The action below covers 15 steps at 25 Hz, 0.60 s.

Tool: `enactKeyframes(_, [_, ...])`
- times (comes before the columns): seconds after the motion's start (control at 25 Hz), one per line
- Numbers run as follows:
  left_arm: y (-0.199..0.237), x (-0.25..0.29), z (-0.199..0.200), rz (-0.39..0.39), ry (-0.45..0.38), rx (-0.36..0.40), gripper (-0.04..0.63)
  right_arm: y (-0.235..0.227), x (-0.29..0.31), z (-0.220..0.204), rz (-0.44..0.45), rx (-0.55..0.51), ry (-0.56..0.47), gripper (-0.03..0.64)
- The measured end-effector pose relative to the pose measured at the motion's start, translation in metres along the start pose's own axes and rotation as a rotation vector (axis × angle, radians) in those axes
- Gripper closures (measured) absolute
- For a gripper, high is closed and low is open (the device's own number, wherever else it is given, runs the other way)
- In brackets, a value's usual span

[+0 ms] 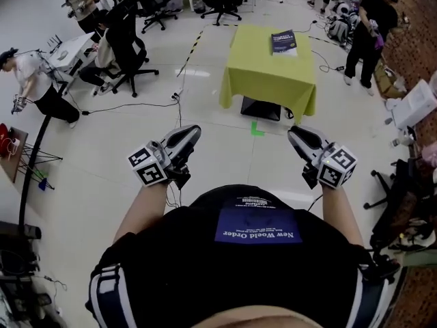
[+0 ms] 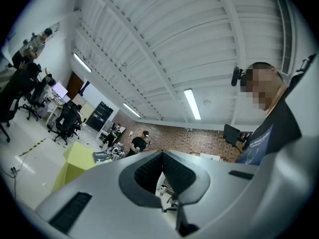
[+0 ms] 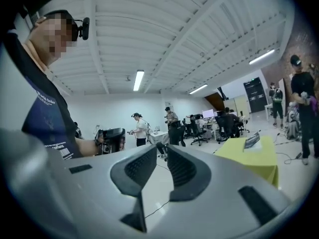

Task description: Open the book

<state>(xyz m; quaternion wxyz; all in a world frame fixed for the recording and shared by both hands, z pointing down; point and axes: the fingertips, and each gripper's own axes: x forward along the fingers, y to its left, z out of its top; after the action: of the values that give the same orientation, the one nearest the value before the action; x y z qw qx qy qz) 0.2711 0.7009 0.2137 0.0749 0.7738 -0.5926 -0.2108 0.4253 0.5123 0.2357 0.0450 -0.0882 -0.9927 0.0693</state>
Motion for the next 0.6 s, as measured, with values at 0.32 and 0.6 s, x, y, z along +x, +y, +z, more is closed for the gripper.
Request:
enactKeyframes(0.32, [0.079, 0.057, -0.003, -0.01, 0.02, -0.068, 0.598, -0.081, 0.041, -0.002, -0.046, 0.011, -0.004, 0.629])
enactKeyframes(0.6, [0.192, 0.114, 0.039, -0.145, 0.016, -0.072, 0.598, -0.159, 0.117, 0.042, -0.142, -0.034, -0.025, 0.629])
